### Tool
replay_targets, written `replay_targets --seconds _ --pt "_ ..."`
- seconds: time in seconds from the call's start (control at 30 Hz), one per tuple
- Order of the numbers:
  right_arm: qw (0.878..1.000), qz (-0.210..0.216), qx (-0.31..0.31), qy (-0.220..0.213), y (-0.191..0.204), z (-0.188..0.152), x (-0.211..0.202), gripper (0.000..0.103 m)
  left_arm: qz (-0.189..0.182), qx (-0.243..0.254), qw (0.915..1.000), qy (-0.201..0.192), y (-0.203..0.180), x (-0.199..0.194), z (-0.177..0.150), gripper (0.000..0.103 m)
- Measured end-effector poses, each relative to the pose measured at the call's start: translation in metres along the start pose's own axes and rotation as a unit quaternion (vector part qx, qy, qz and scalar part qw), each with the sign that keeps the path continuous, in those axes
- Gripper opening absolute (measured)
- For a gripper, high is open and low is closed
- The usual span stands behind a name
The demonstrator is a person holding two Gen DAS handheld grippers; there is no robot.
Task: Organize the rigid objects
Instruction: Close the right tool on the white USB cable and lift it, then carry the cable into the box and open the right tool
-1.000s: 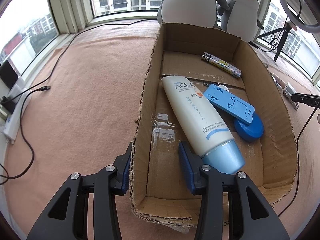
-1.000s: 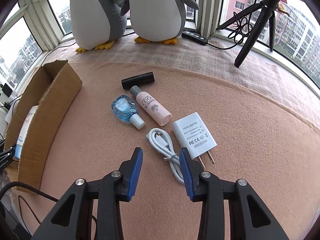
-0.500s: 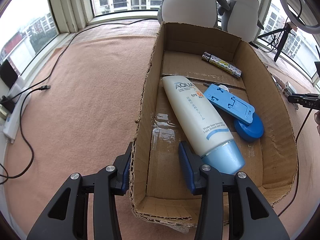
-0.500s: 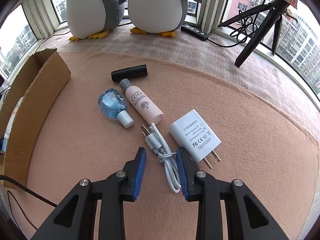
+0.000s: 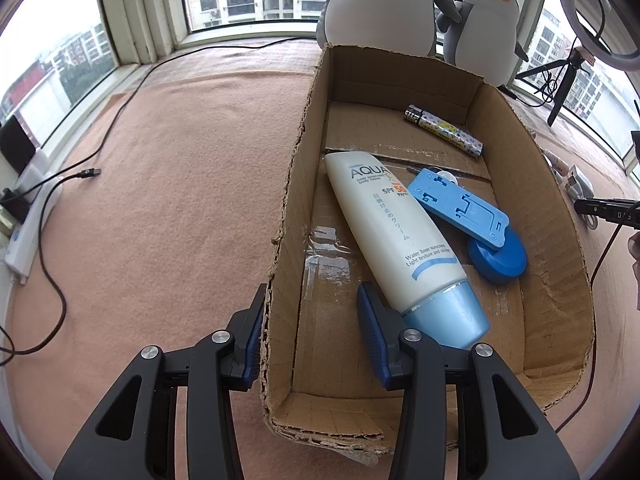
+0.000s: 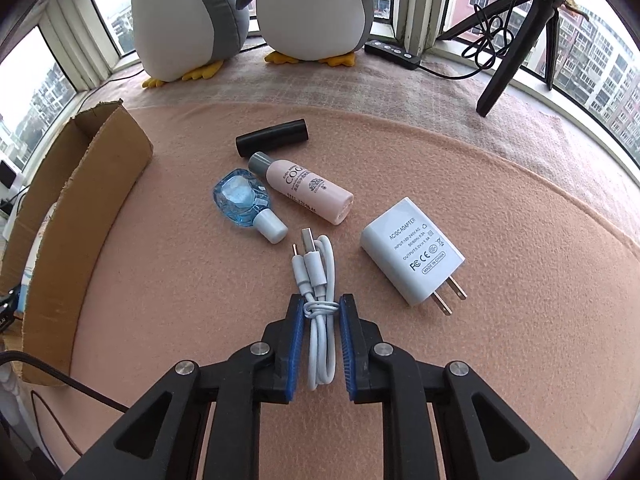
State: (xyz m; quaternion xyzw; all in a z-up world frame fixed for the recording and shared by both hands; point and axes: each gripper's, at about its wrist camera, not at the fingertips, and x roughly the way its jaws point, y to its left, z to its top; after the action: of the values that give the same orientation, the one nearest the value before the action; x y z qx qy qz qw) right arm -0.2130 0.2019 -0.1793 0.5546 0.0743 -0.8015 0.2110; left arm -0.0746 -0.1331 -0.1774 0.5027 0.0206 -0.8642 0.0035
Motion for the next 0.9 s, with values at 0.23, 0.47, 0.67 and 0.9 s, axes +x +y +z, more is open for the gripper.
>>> replay_targets --seconds 0.23,0.47,0.67,0.9 --pt "0.999 0.02 0.039 -0.016 0.011 -0.018 -0.019 0.015 -0.003 -0.003 1.0 -0.001 0.0 -0.001 0.001 0.042" --pt "0.996 0.051 0.043 -0.056 0.047 -0.024 -0.053 0.015 -0.005 -0.001 1.0 -0.002 0.0 -0.001 0.001 0.042" --pt "0.992 0.088 0.019 -0.083 0.091 -0.016 -0.077 0.015 -0.005 0.0 1.0 -0.003 -0.001 -0.001 0.001 0.042" --pt "0.987 0.132 -0.032 -0.083 0.151 -0.015 -0.086 0.015 -0.005 -0.001 1.0 -0.004 -0.001 -0.001 0.001 0.042"
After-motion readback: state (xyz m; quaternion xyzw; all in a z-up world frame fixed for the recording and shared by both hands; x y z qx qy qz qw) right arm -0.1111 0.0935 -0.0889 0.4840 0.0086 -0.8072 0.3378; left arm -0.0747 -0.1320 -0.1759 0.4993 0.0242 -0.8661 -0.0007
